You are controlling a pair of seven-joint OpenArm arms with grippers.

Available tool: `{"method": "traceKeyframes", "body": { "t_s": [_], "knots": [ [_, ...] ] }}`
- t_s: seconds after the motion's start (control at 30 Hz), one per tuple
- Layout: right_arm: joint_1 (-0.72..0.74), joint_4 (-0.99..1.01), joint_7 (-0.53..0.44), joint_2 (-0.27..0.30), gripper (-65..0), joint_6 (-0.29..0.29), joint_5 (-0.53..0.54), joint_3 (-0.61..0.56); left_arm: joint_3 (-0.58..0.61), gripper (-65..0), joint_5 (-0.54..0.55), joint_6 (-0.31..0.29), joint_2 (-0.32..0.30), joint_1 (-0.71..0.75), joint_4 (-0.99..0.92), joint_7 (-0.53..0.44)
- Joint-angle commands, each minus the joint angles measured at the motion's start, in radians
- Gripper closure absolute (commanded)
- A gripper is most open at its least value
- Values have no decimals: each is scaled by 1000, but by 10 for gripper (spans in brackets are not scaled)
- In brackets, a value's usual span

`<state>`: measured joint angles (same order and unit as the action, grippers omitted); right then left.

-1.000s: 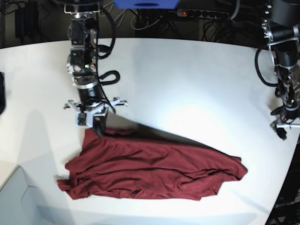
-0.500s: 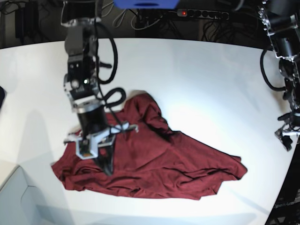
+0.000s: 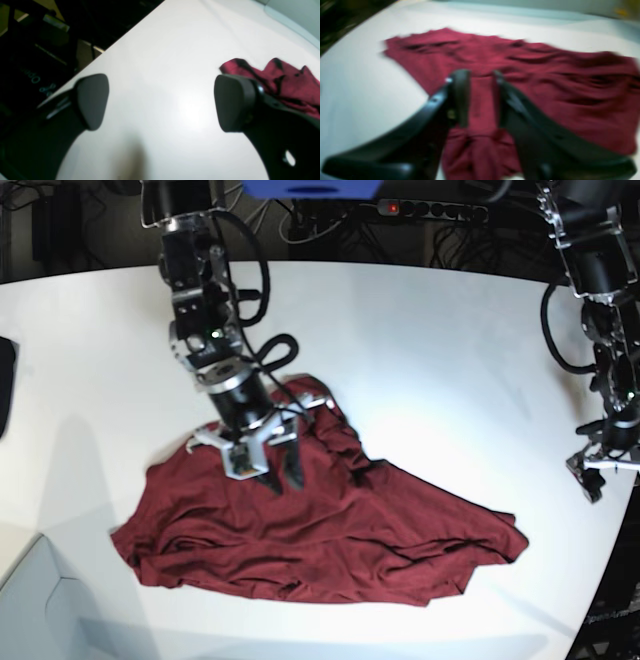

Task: Layout the t-shirt on the table in an organized manner, then fold the t-shirt properly
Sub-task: 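Drag the grasped fabric with the right gripper, then release it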

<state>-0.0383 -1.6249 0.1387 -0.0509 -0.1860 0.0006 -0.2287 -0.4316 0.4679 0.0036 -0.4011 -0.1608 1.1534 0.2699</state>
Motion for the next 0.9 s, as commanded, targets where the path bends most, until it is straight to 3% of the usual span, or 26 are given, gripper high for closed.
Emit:
{"method": "traceKeyframes", "body": {
  "t_s": [0.0, 0.07, 0.37, 0.47, 0.63, 0.87],
  "knots": [
    [24, 12, -21, 1, -262, 7, 0, -11, -6, -650, 1, -1, -19, -19, 1, -24],
    [45, 71, -21, 1, -306, 7, 0, -38, -6, -650, 1, -1, -19, -12, -14, -25],
    [266, 440, -23, -17, -313, 9, 0, -116, -9, -650, 7, -1, -25, 71, -14, -25],
    [323, 522, -24, -19, -314, 9, 0, -117, -60, -650, 7, -1, -19, 97, -11, -25],
    [364, 582, -30, -20, -314, 9, 0, -119, -140, -650, 9, -1, -15, 123, -13, -22],
    [389, 611, -32, -34, -310, 9, 0, -119, -145, -650, 9, -1, -15, 149, -14, -25]
  ]
}}
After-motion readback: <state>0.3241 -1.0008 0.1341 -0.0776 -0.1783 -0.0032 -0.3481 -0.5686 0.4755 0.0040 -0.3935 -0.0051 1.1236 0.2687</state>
